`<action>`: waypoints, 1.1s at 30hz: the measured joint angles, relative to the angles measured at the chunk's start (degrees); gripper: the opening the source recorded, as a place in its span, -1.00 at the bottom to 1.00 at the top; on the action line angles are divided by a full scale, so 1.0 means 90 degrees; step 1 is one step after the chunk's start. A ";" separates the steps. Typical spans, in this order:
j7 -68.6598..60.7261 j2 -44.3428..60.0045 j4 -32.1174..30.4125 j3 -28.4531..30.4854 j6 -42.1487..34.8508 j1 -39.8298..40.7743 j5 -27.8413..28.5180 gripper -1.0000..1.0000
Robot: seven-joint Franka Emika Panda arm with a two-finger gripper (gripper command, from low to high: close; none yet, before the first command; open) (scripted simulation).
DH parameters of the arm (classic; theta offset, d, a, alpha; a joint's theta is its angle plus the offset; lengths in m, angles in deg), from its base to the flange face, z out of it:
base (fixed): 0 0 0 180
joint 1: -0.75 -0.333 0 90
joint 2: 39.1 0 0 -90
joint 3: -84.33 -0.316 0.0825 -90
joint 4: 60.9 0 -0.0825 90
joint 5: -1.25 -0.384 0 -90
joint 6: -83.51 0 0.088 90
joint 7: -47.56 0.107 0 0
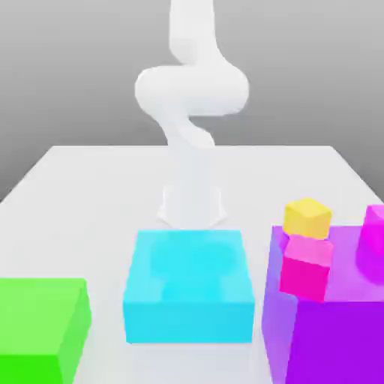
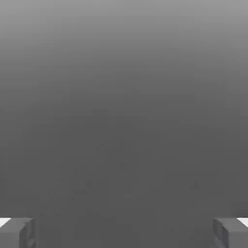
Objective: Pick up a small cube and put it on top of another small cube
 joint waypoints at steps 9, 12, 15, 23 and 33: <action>0.1555 0.1601 -0.1131 -0.0921 0.1414 -0.0967 -0.1605 0.00; 0.2128 0.2124 -0.1501 -0.1320 0.1882 -0.1274 -0.2073 0.00; 0.2750 0.2651 -0.1872 -0.1753 0.2363 -0.1561 -0.2472 0.00; 0.3957 0.4435 -0.2764 -0.2601 0.3072 -0.1477 -0.0387 0.00; 0.5456 0.6490 -0.2581 -0.0758 0.4256 -0.2827 0.2410 -1.00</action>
